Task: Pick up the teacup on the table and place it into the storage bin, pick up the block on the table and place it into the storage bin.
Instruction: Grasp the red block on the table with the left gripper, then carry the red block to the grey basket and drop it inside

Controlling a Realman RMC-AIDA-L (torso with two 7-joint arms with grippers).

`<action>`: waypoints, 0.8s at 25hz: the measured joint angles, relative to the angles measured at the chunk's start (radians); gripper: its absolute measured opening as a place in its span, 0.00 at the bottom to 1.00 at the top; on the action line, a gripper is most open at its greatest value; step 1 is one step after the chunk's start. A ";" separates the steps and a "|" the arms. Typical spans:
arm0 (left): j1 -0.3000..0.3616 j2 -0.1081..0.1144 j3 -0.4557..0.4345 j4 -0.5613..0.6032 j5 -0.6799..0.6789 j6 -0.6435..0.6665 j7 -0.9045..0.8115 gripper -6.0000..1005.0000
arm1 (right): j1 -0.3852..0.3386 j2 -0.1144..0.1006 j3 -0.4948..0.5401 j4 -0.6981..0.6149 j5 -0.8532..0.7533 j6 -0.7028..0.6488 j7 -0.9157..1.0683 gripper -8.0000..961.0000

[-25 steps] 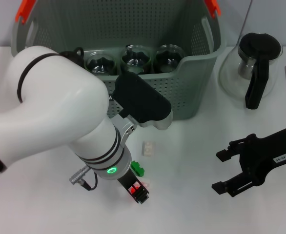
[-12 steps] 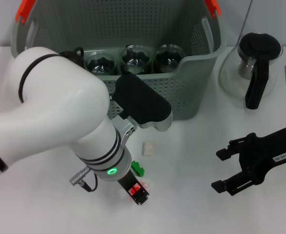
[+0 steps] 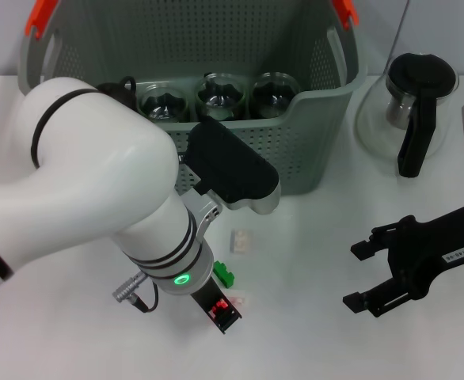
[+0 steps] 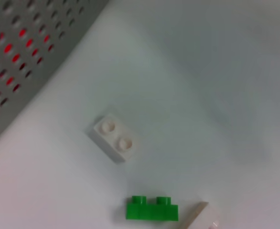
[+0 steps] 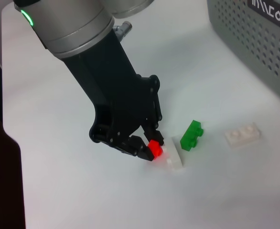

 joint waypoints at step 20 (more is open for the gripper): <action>0.046 0.006 -0.426 0.550 -0.259 0.281 0.170 0.19 | 0.013 -0.017 0.003 0.055 0.000 0.022 -0.013 0.98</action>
